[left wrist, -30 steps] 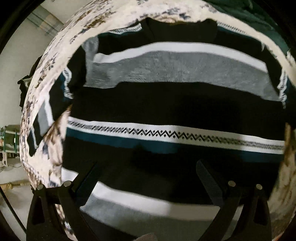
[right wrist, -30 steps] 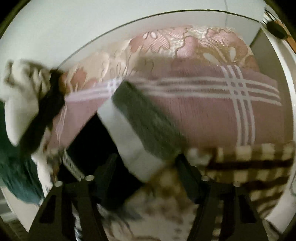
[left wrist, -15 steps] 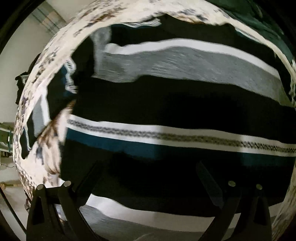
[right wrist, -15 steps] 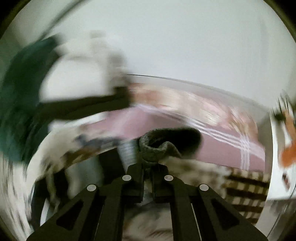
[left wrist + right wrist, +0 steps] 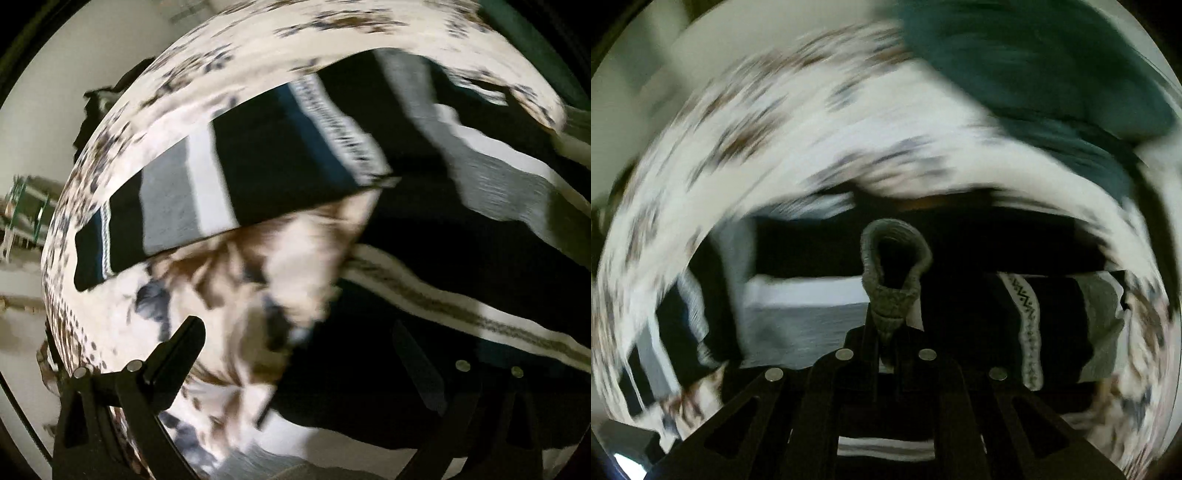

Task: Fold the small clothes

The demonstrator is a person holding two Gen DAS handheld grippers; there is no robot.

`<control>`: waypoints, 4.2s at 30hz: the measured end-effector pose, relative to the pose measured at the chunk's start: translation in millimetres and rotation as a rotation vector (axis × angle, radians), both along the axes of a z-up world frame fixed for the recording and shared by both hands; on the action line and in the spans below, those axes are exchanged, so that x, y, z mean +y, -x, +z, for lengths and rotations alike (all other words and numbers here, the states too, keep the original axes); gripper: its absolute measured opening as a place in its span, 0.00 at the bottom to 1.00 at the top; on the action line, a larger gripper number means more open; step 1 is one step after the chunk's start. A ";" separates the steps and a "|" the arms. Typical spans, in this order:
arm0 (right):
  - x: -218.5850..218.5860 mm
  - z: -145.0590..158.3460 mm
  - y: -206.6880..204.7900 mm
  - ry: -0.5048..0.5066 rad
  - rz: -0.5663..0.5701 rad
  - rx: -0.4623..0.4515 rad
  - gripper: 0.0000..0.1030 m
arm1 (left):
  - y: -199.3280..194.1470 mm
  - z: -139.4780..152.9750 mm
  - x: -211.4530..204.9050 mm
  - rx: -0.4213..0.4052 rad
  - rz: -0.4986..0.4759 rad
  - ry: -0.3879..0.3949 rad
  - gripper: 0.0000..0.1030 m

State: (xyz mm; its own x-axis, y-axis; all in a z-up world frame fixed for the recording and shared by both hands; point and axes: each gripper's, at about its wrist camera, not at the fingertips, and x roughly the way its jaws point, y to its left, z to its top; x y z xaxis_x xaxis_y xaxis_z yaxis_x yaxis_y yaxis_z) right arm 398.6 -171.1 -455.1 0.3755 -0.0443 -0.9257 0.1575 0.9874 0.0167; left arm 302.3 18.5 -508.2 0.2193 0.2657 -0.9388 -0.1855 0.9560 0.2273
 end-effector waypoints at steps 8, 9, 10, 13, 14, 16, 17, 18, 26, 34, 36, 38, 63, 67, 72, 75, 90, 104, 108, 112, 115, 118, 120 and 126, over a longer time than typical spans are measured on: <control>151.9 -51.8 -16.1 0.062 0.155 0.111 0.05 | 4.8 -13.0 37.4 0.007 0.045 0.042 1.00; 156.6 -55.0 -18.3 0.053 0.152 0.126 0.05 | 4.5 -13.7 40.0 0.008 0.050 0.053 1.00; 158.3 -57.0 -19.3 0.047 0.148 0.135 0.05 | 4.7 -13.4 42.1 0.008 0.055 0.063 1.00; 147.7 -60.6 -22.6 -0.043 0.122 0.174 0.10 | 3.4 -8.0 55.0 0.011 0.082 0.108 1.00; 138.6 -61.7 -24.6 -0.107 0.108 0.190 0.12 | 4.0 -2.9 63.0 0.005 0.096 0.118 1.00; 110.8 -59.3 -21.0 -0.305 0.081 0.197 0.28 | 9.4 10.3 84.1 -0.013 0.132 0.148 1.00; 97.3 -57.7 -16.2 -0.390 0.067 0.195 0.50 | 12.2 14.6 92.2 -0.019 0.151 0.156 1.00; 83.3 -54.8 -9.5 -0.449 0.046 0.187 0.66 | 16.7 19.8 106.7 -0.026 0.183 0.169 1.00; -6.6 -58.2 70.0 -0.443 -0.169 0.214 0.68 | 44.9 0.5 253.3 -0.083 0.656 0.439 1.00; -32.5 -84.0 75.3 -0.368 -0.275 0.242 0.68 | 44.6 -37.7 332.0 -0.211 1.061 0.602 0.54; -27.9 -82.6 70.3 -0.325 -0.274 0.239 0.68 | 34.1 -28.8 339.0 -0.231 1.040 0.518 0.18; -22.1 -80.8 62.9 -0.242 -0.259 0.242 0.68 | 25.7 -18.0 340.0 -0.269 1.011 0.469 0.05; -207.3 -56.3 153.5 -0.189 -0.587 0.223 0.68 | -78.6 107.9 -196.5 -0.249 -0.378 0.517 0.05; -253.1 -57.6 178.6 -0.214 -0.645 0.227 0.68 | -64.8 98.2 -246.2 -0.187 -0.475 0.500 0.12; -294.5 -49.7 201.8 -0.281 -0.668 0.182 0.68 | -71.2 81.6 -206.9 -0.161 -0.427 0.423 0.80; -306.4 -41.8 207.0 -0.360 -0.655 0.128 0.68 | -75.2 75.3 -146.2 -0.171 -0.317 0.337 0.83; -225.5 -71.0 45.1 -0.480 -0.396 0.128 0.52 | -74.8 42.5 31.1 -0.161 0.062 0.067 0.83; -261.9 -1.2 72.3 -0.127 -0.453 0.040 0.03 | -115.0 55.9 0.5 -0.221 -0.034 0.150 0.83; -287.3 -11.6 75.7 -0.137 -0.490 0.072 0.03 | -135.8 45.9 -18.2 -0.199 -0.073 0.190 0.83; -290.9 -23.2 74.9 -0.074 -0.502 0.089 0.03 | -161.9 13.4 -46.5 -0.126 -0.171 0.122 0.83; -296.5 -42.7 74.9 -0.065 -0.532 0.145 0.03 | -174.1 -16.9 -51.4 -0.059 -0.212 0.044 0.83; -307.7 -56.6 79.6 -0.149 -0.584 0.189 0.11 | -174.4 -24.4 -44.6 -0.031 -0.223 0.048 0.83; -310.9 -48.8 85.6 -0.156 -0.609 0.176 0.30 | -167.5 -13.4 -42.6 -0.051 -0.231 0.042 0.83; -283.2 -22.8 92.8 -0.228 -0.496 0.045 0.41 | -135.6 1.7 -54.7 -0.084 -0.284 0.044 0.83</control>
